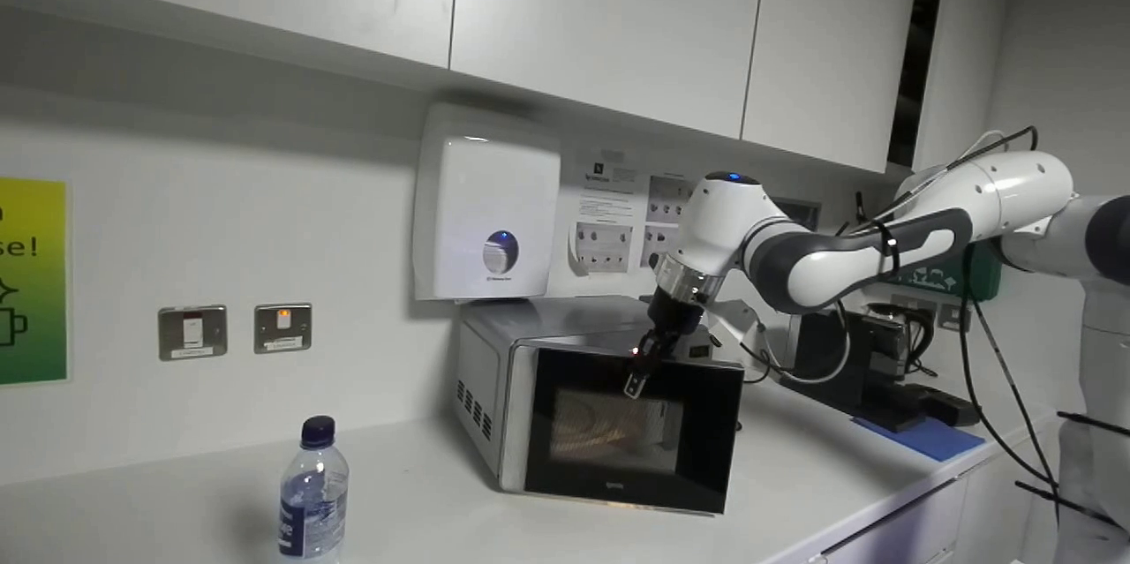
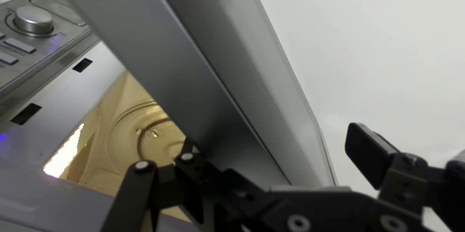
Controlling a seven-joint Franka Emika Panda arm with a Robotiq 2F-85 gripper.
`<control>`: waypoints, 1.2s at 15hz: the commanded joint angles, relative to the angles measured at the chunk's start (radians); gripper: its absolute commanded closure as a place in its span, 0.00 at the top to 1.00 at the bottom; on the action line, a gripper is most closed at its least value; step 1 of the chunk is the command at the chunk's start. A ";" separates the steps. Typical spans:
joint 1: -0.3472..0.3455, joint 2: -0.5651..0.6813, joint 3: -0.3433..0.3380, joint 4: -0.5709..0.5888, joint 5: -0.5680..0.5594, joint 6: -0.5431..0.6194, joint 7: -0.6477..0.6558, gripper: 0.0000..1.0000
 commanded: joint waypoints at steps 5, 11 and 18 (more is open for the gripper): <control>0.059 0.094 -0.015 0.146 -0.016 -0.004 0.031 1.00; 0.096 0.188 -0.035 0.236 0.029 0.042 0.006 1.00; 0.179 0.287 -0.078 0.384 0.034 0.026 -0.036 1.00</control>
